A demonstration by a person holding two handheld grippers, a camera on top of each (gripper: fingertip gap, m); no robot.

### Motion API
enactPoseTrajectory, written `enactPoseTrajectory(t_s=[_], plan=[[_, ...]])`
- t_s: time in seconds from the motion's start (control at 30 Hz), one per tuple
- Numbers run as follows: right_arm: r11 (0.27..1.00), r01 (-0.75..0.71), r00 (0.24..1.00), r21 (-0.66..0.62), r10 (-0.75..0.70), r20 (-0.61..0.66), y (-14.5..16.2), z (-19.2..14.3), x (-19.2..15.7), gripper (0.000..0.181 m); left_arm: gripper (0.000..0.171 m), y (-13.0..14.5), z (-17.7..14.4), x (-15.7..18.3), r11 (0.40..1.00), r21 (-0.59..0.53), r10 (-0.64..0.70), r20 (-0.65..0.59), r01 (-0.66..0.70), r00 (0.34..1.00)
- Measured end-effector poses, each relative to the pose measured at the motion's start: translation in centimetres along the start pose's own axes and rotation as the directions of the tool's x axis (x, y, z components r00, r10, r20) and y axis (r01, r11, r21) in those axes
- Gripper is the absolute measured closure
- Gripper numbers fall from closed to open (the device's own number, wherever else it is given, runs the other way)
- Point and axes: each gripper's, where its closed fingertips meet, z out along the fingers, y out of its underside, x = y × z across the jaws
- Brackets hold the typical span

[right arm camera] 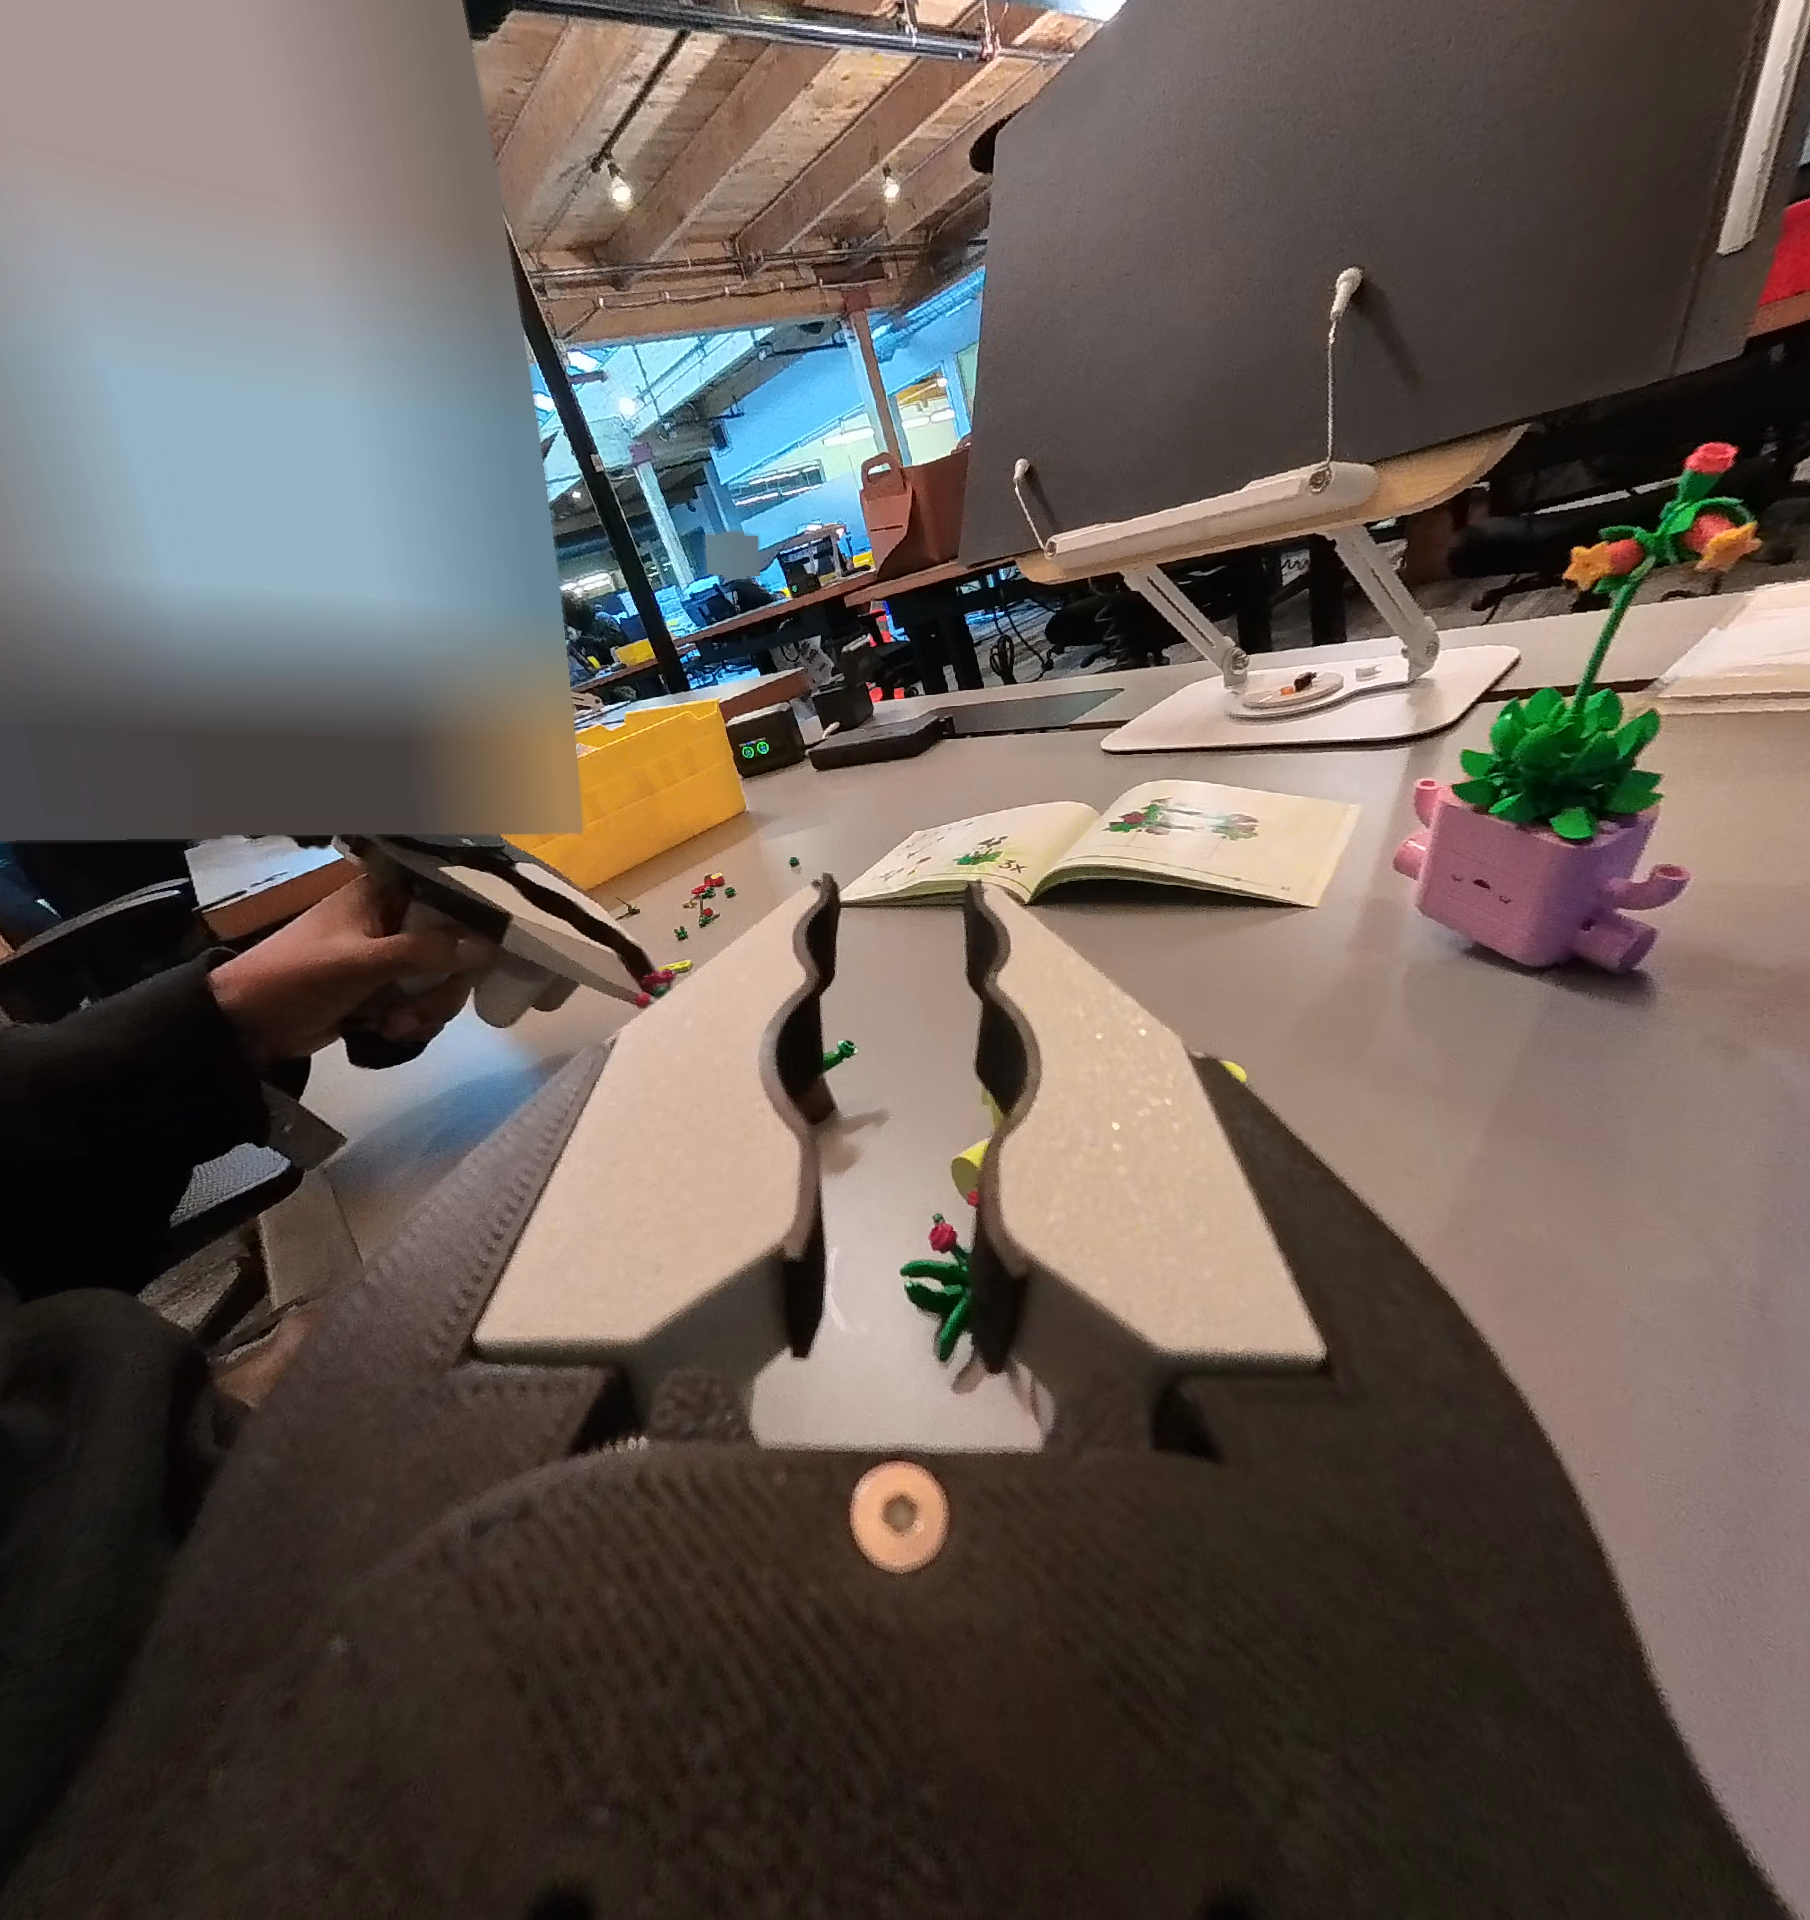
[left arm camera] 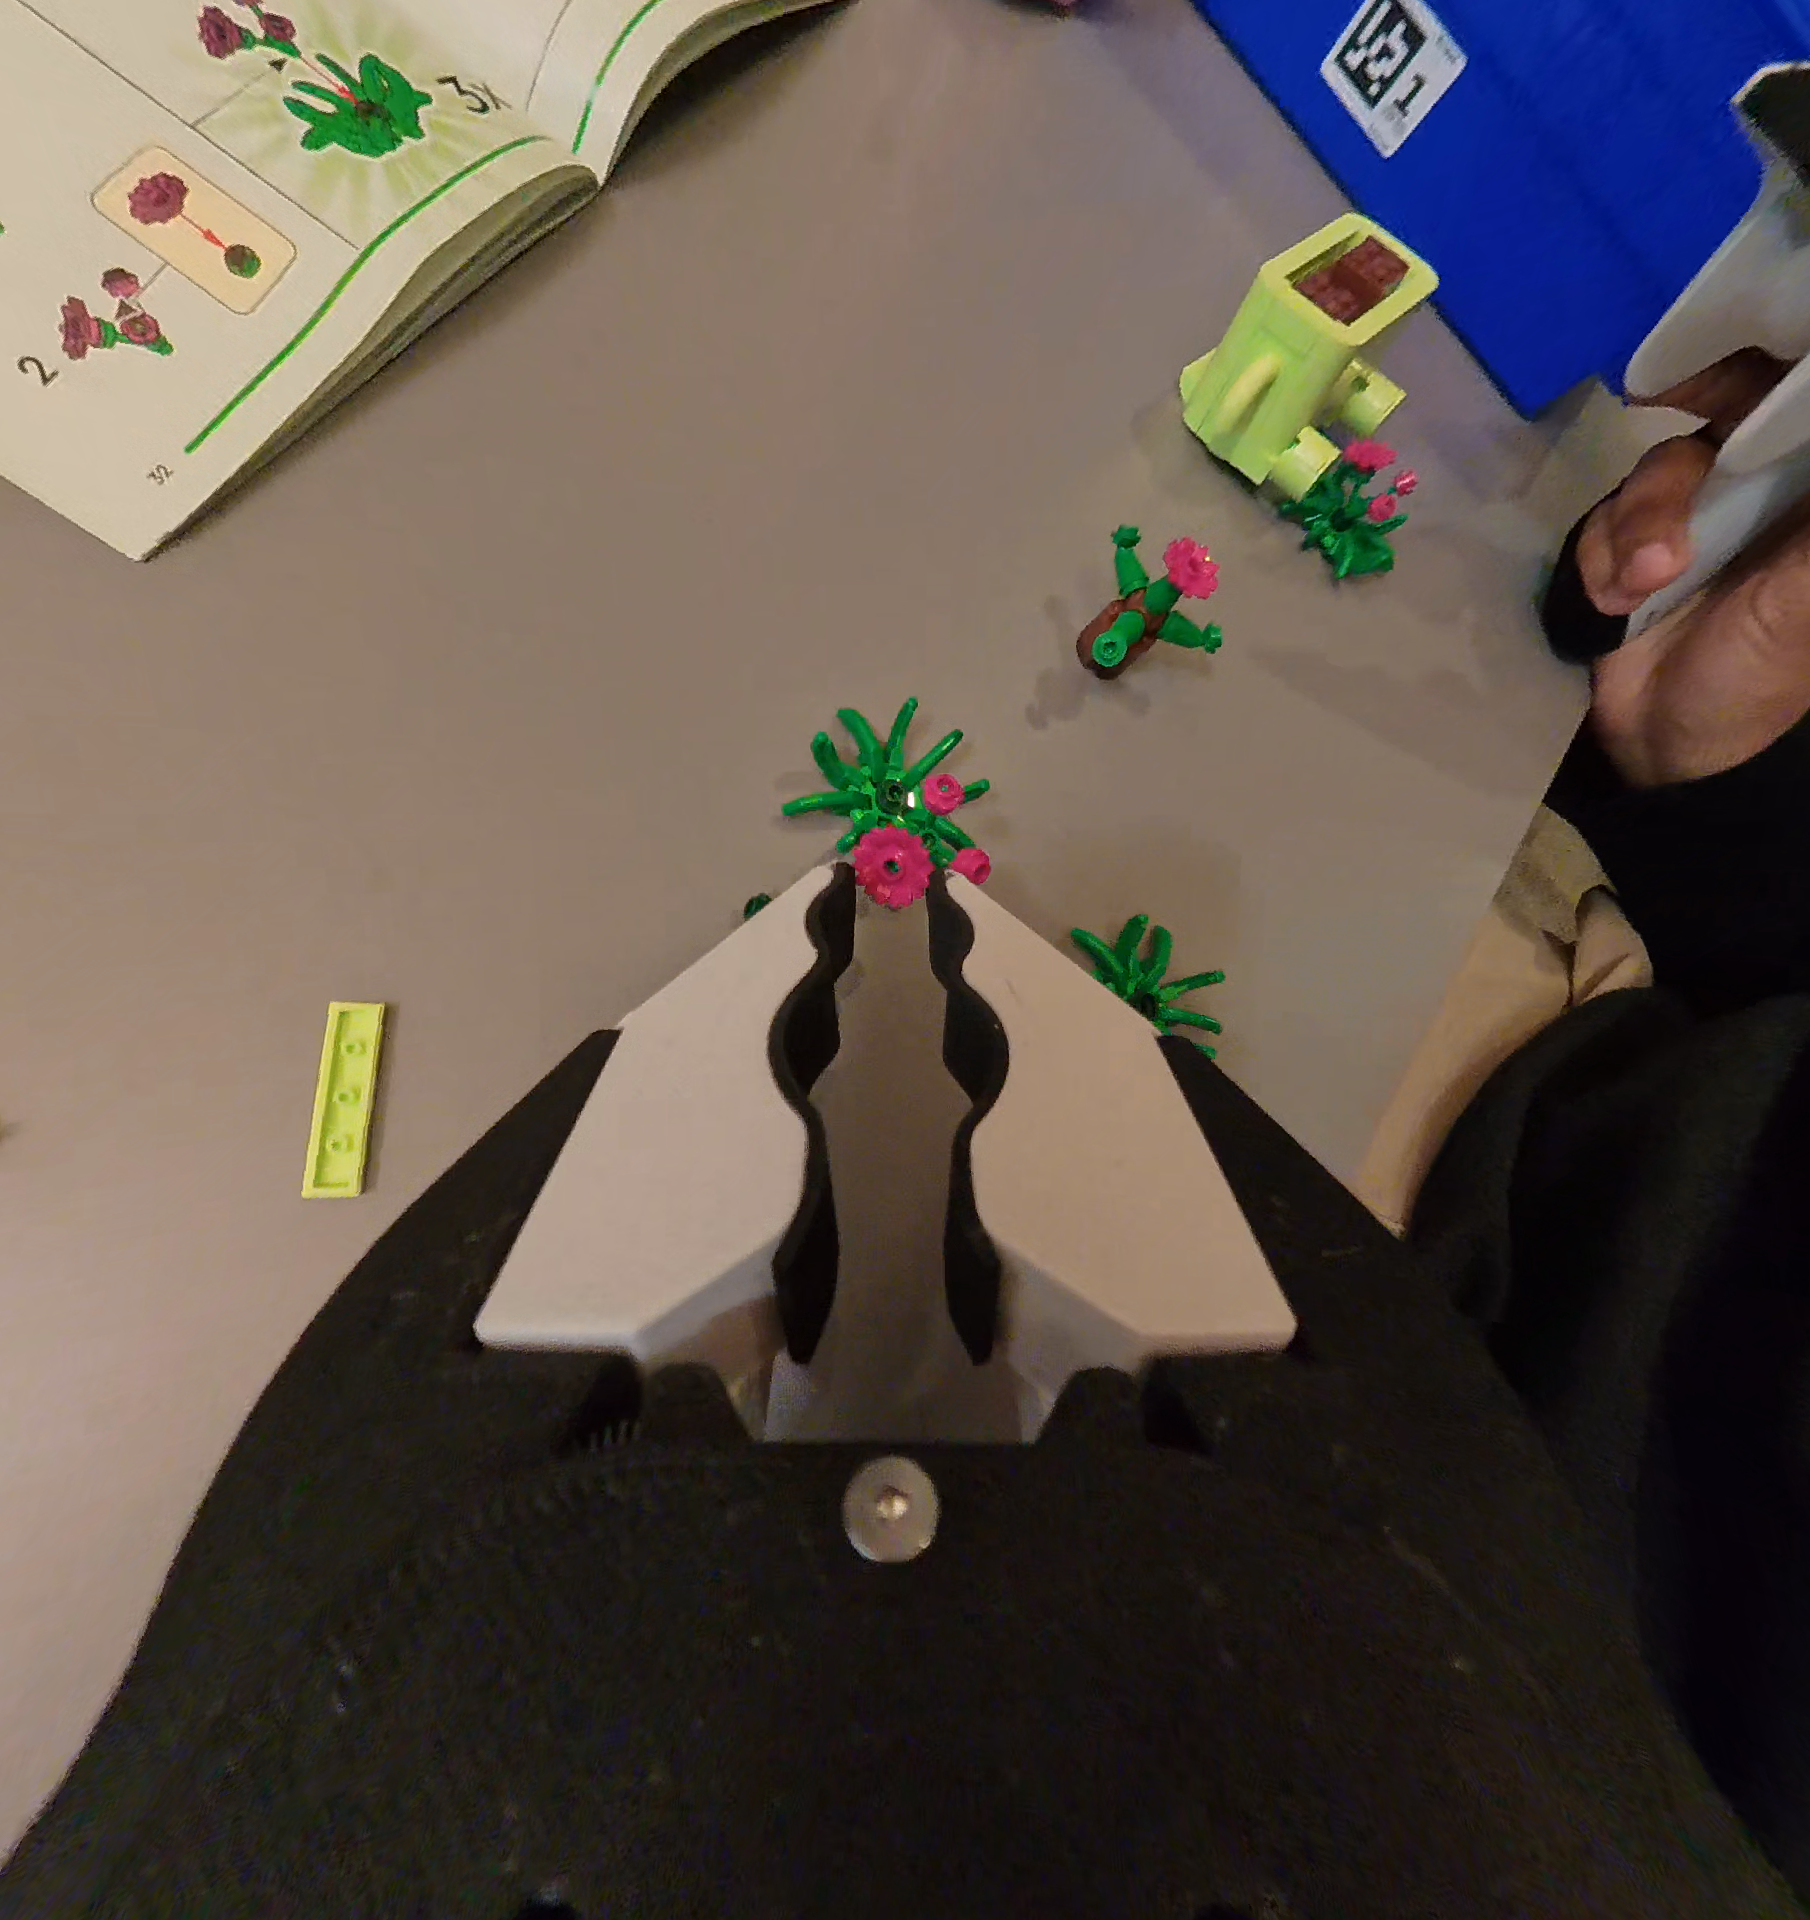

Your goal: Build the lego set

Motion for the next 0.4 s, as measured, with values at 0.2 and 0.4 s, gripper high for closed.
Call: enactPoseTrajectory(t_s=[0.2, 0.4], plan=[[0.999, -0.030, 0.999, 0.035, 0.030, 0.010, -0.46, -0.36, 0.20, 0.158, 0.159, -0.24, 0.88, -0.23, 0.999, -0.051, -0.005, 0.011, 0.005, 1.000], [0.995, -0.079, 0.997, 0.067, 0.077, 0.028, -0.81, -0.62, 0.39, 0.156, 0.159, -0.51, 1.06, -0.24, 0.996, -0.086, 0.011, 0.038, -0.008, 0.999]])
